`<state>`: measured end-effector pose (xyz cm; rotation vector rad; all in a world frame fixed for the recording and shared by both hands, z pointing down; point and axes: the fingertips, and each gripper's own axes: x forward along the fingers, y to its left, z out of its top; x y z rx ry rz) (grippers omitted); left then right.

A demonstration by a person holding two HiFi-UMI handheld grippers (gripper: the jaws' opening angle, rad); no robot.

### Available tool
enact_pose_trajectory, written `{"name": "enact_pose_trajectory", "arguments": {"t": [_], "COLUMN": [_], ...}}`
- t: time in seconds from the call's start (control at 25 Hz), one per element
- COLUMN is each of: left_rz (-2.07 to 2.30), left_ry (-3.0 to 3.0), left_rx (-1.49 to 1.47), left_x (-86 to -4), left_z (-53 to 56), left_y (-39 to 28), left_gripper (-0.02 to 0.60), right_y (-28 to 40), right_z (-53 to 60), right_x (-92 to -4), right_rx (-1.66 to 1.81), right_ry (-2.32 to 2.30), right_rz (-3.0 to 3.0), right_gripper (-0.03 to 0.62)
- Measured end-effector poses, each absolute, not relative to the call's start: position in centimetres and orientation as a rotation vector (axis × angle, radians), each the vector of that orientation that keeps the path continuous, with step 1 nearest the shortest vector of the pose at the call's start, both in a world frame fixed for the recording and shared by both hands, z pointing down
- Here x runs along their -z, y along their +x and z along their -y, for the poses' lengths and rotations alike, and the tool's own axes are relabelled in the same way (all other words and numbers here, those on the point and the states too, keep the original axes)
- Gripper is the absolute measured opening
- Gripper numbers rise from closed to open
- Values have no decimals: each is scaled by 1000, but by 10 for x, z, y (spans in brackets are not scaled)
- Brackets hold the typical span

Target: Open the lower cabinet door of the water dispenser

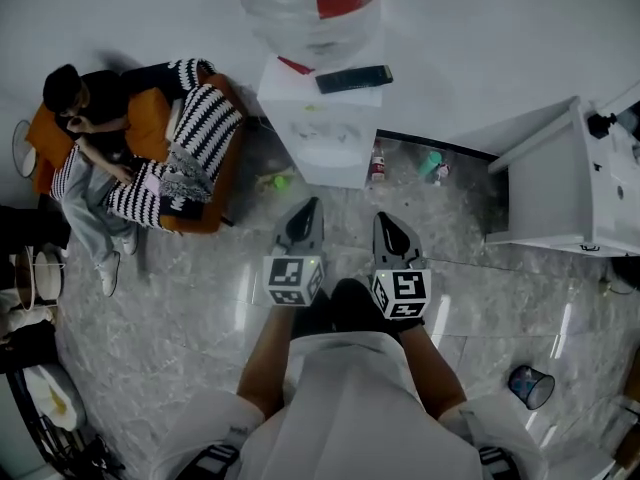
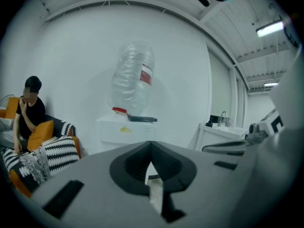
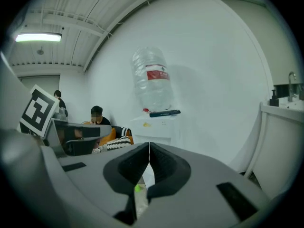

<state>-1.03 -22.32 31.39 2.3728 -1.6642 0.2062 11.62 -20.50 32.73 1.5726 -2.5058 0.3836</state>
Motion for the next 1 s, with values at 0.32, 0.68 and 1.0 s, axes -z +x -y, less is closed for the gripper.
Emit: {"name": "enact_pose_trajectory", "arguments": {"t": [0.32,0.68,1.0], "left_rz": [1666,1658,1600], "left_ry": [2458,2488,2560], "left_rx": [-228,-204,-187], "left_x": [-447,-563,-642], "left_z": [251,263,271], "left_y": [-24,-45,-59], "left_gripper": [11,11,11], "right_y": [95,100,108], "right_z": [228,253,264], "right_x": [-457,-562,-645], "right_rx": [-278,-201,-150], "right_ry": [1552,1623,1597], "right_rz": [2521,2524,2534], "right_gripper": [12,12,12]}}
